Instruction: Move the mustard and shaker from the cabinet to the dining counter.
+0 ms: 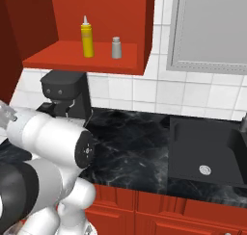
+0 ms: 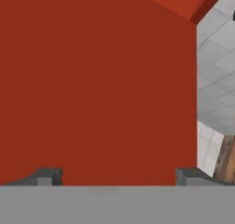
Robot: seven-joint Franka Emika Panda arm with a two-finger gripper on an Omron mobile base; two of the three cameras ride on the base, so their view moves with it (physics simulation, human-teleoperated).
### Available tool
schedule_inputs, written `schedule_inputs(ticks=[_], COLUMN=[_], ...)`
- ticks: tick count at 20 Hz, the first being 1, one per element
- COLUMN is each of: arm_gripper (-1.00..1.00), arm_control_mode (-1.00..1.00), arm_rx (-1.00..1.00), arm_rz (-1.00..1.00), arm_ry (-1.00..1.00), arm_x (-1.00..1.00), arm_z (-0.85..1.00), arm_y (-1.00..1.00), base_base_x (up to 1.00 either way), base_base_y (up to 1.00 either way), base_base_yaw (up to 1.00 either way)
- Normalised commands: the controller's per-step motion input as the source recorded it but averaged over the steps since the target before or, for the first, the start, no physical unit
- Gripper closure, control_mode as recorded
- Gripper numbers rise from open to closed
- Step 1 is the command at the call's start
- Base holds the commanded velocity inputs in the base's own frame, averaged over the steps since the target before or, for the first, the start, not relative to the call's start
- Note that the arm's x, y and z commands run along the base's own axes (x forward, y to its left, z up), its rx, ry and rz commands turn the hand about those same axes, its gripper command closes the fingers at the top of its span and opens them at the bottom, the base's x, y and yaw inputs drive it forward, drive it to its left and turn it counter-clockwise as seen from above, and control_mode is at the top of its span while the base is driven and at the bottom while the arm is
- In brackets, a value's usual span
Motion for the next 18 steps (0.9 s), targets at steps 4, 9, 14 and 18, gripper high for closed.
schedule_inputs(ticks=[4, 9, 14, 18], arm_gripper=[-1.00, -1.00, -1.00, -1.00], arm_control_mode=[-1.00, -1.00, -1.00, -1.00], arm_rx=[0.00, 0.00, 0.00, 0.00], arm_rz=[0.00, 0.00, 0.00, 0.00], arm_ry=[-0.10, -0.09, -0.13, -0.11], arm_x=[-0.11, 0.00, -0.09, -0.06], arm_z=[0.17, 0.11, 0.00, 0.00], arm_y=[0.64, 0.61, 0.78, 0.81], base_base_x=[0.00, 0.00, 0.00, 0.00], base_base_y=[0.00, 0.00, 0.00, 0.00], base_base_yaw=[0.00, 0.00, 0.00, 0.00])
